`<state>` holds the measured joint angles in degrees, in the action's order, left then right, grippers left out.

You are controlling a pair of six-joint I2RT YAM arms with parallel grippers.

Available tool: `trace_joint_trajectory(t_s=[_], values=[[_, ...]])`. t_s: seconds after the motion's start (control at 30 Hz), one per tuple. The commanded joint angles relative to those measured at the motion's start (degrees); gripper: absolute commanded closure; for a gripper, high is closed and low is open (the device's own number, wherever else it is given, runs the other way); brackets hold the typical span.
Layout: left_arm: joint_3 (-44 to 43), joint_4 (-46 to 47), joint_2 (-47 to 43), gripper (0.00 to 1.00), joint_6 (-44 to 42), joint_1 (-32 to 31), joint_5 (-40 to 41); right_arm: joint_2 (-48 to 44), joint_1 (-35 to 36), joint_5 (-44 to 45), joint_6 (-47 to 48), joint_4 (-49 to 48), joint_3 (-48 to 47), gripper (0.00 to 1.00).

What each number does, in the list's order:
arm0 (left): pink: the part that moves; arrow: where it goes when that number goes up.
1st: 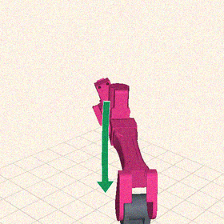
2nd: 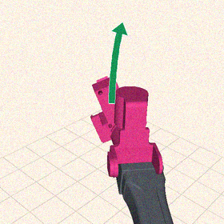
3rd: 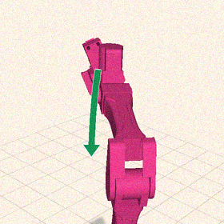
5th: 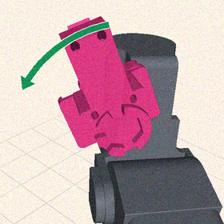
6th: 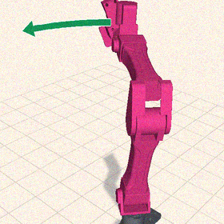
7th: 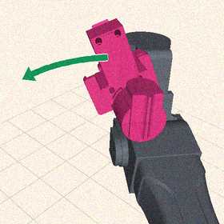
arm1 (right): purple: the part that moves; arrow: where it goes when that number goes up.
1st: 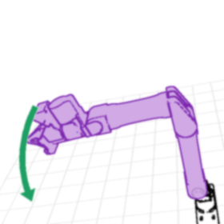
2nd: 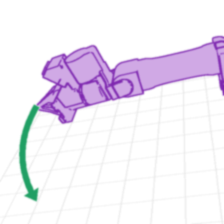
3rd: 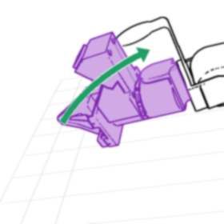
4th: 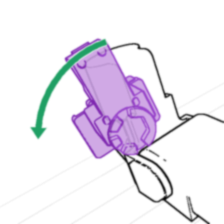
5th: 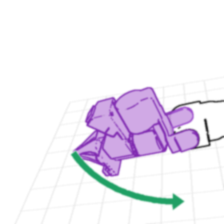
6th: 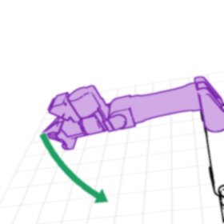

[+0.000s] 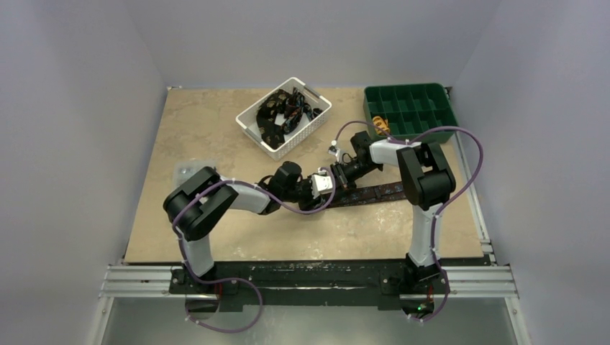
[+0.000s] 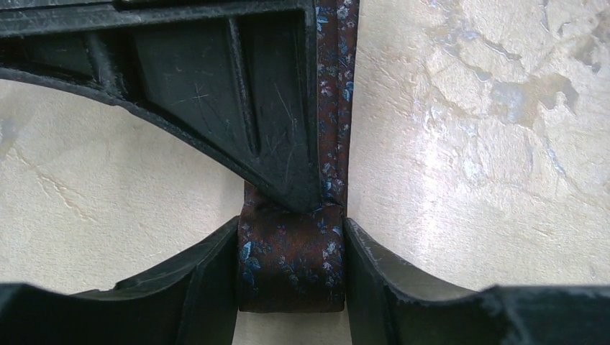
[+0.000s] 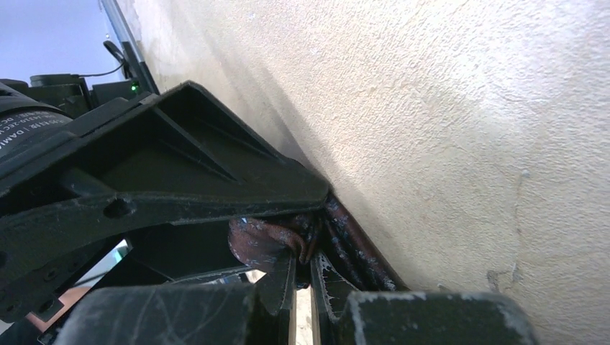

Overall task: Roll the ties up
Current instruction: Roll the tie at the center of the board.

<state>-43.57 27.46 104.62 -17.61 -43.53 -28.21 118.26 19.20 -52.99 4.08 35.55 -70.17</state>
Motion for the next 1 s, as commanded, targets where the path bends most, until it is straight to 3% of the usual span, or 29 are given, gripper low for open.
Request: trace_joint_trajectory(t_s=[0.0, 0.07, 0.13, 0.23, 0.47, 0.8, 0.9, 0.97], values=[[-1.68, 1.22, 1.26, 0.57, -1.95, -0.17, 0.25, 3.62, 0.13, 13.68, 3.83, -0.74, -0.11, 1.00], [-1.89, -1.59, 0.99, 0.71, -3.09, -0.15, 1.40, 2.93, 0.10, 10.18, 4.22, -0.09, -0.77, 0.99], [-1.64, -5.39, -0.27, 0.80, -3.74, -0.15, 2.81, 0.88, 0.13, 6.75, 4.30, 0.15, -1.00, 0.84], [-0.88, -12.13, -3.03, 0.80, -5.28, -0.16, 4.65, -3.23, 0.04, 3.09, 4.65, 0.52, -0.34, 0.66], [-1.66, -19.59, -4.26, 0.76, -6.39, -0.36, 7.01, -9.25, 0.72, -1.42, 3.03, -2.33, 1.97, 0.45], [-4.95, -23.13, -3.31, 0.72, -7.31, -0.77, 7.67, -4.71, 4.22, -3.57, -3.63, -9.19, 1.05, 0.50], [-5.55, -23.57, -2.74, 0.71, -7.34, -0.86, 7.73, -3.80, 4.70, -3.32, -3.08, -8.67, 0.95, 0.57], [-5.87, -23.67, -2.46, 0.70, -7.42, -0.83, 7.48, -3.07, 4.70, -2.81, -2.45, -8.59, 0.96, 0.71]])
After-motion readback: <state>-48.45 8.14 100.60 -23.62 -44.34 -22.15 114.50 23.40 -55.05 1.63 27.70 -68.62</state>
